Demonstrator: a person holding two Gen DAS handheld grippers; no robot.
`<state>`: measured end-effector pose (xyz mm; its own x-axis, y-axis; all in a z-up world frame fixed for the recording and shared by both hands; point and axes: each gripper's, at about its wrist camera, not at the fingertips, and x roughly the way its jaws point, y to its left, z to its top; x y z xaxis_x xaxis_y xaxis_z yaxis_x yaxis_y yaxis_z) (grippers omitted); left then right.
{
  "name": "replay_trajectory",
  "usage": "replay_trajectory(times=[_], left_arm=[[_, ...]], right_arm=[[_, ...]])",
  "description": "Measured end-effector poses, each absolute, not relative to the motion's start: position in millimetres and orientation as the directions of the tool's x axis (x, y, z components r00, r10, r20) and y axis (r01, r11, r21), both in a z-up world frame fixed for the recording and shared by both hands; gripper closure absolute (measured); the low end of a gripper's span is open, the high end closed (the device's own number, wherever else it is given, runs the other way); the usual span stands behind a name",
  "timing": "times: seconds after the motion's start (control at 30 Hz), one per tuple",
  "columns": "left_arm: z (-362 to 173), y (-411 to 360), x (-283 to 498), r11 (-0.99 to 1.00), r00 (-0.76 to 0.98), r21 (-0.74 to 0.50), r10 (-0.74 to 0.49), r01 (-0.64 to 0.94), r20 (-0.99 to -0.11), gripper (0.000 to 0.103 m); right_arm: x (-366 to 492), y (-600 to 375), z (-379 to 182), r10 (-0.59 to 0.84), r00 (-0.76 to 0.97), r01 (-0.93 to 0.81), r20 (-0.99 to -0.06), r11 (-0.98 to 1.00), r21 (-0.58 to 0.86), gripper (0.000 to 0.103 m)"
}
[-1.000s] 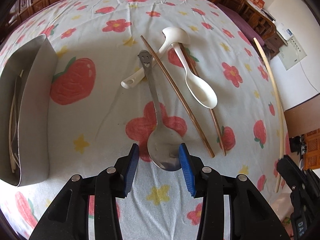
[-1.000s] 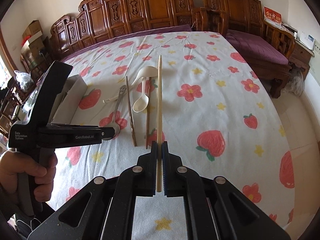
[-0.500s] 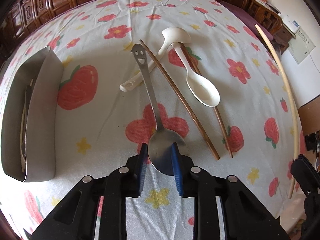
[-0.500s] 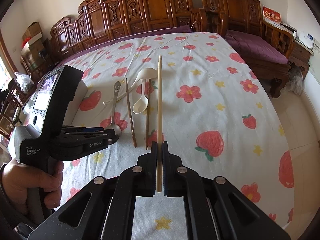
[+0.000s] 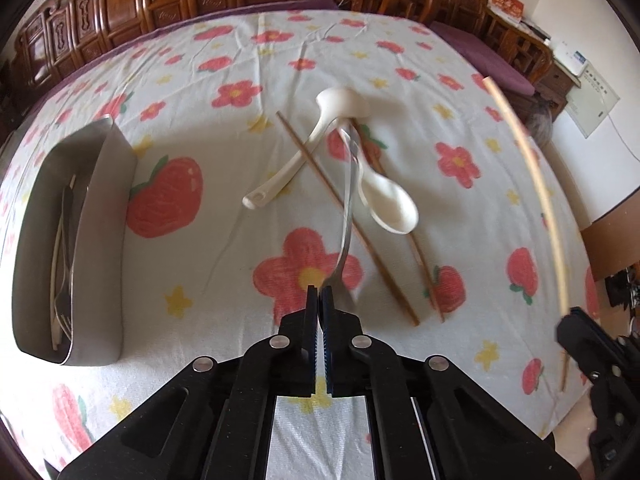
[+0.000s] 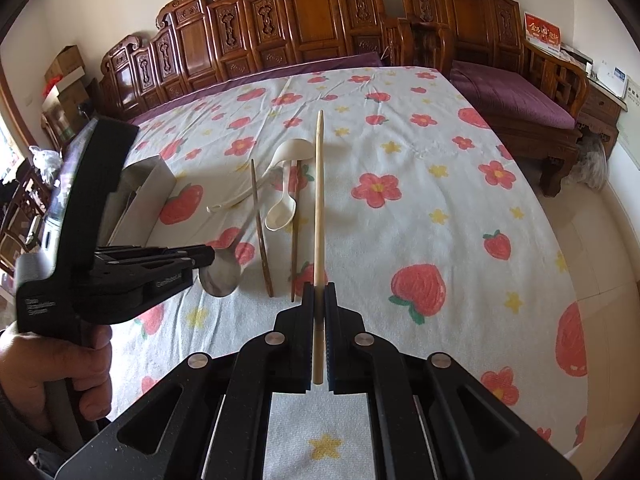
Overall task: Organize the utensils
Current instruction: 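Lower the metal spoon into the tray with the left tool while the right tool carries the chopstick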
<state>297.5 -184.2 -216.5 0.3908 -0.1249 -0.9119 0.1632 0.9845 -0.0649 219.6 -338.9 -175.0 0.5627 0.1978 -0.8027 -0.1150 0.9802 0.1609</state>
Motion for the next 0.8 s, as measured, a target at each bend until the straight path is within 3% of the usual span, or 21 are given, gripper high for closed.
replay_trajectory(times=[0.8], left_arm=[[-159.4, -143.4, 283.2, 0.984, 0.5, -0.06, -0.137, 0.167, -0.855, 0.103]], right_arm=[[217.1, -327.7, -174.5, 0.271, 0.545, -0.159, -0.794, 0.963, 0.22, 0.097]])
